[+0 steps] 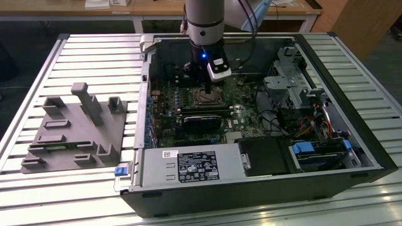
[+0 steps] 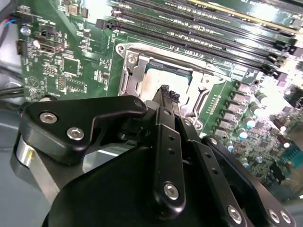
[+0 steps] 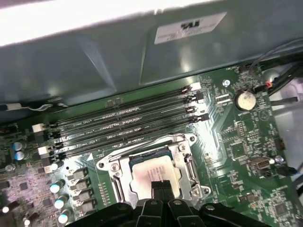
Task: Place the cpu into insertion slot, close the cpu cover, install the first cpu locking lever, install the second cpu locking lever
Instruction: 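Install the first cpu locking lever, then install the second cpu locking lever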
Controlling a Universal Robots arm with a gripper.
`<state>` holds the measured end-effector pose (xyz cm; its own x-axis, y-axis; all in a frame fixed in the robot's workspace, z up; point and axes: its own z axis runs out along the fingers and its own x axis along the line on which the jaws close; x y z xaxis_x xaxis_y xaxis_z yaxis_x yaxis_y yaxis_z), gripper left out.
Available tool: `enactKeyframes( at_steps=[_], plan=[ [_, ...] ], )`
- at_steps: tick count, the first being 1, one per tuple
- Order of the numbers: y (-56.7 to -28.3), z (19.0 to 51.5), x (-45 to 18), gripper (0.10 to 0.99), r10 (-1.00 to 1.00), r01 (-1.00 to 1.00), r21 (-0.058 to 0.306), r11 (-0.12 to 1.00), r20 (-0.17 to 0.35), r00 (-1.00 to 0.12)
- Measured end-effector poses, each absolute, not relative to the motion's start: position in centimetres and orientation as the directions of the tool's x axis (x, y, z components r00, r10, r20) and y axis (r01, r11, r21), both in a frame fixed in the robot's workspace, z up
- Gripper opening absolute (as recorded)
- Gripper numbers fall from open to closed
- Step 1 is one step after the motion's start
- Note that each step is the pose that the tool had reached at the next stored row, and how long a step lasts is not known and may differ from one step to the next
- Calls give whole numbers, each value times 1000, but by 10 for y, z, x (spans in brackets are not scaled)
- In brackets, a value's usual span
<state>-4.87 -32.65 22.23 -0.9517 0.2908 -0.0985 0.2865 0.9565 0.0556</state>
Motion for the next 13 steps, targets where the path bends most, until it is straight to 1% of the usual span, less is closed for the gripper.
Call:
enactKeyframes(
  at_steps=[5, 13],
  plan=[
    [-327, 233, -49, 106, 291, 286, 55, 956, -99, -952],
    [-327, 235, -49, 106, 291, 286, 55, 957, -98, -952]
  ],
)
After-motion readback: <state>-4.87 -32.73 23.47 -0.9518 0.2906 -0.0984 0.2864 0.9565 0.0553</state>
